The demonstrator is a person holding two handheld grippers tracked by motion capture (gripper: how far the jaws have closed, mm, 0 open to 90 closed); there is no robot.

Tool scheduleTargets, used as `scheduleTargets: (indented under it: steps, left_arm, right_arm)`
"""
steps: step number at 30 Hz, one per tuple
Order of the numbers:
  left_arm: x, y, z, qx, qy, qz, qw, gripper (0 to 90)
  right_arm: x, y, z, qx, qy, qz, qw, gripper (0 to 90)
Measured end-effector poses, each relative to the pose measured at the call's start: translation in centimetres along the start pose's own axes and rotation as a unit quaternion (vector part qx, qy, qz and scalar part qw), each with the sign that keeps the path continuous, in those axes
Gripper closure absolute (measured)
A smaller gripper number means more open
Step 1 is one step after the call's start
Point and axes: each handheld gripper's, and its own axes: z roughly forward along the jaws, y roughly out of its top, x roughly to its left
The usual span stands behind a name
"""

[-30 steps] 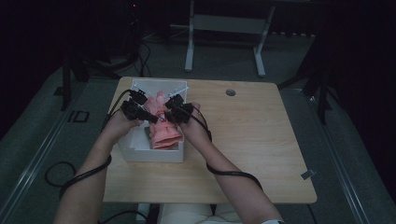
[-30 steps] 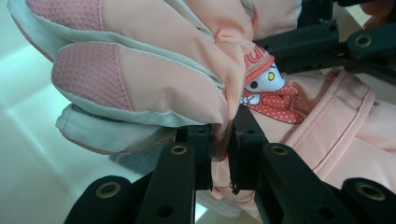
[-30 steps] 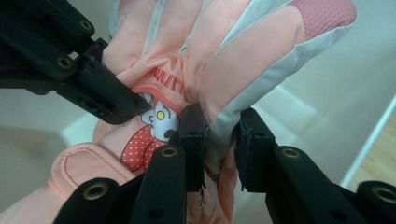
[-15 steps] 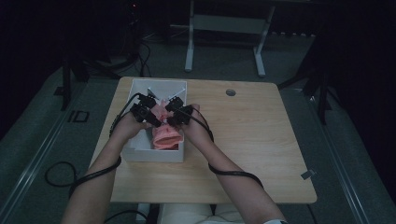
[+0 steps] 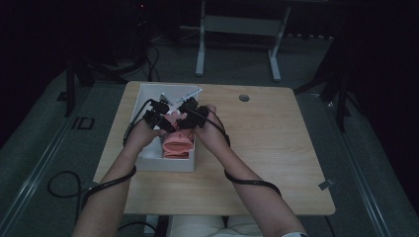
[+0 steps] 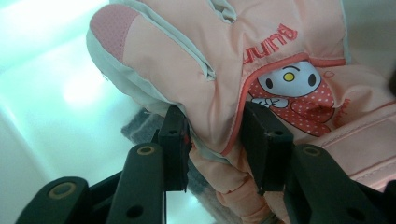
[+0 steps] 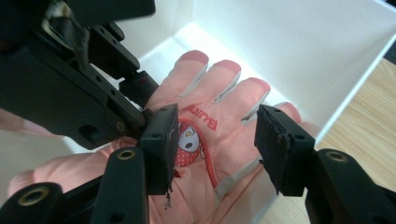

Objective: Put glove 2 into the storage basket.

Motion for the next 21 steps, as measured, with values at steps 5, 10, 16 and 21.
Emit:
scheduleTargets:
  steps: [5,10,16,21]
  left_arm:
    - [0.6,-0.3,-1.0,-0.020,0.002,-0.014,0.9997,56.4]
    - [0.8,-0.5,-1.7,-0.031,0.006,-0.018,0.9993,54.3]
    - [1.2,-0.9,-3.0,-0.072,0.002,-0.032,0.9969,49.0]
    - [0.9,-1.2,-4.4,-0.104,0.010,-0.026,0.9942,49.0]
  right_arm:
    - [-0.6,-0.3,-1.1,-0.016,0.004,0.006,0.9998,48.0]
    - [-0.8,-0.7,-1.9,-0.023,0.008,0.009,0.9997,47.1]
    - [-1.2,-1.0,-2.7,-0.035,0.016,0.014,0.9992,45.5]
    - [-1.5,-1.3,-3.2,-0.041,0.025,0.013,0.9988,43.4]
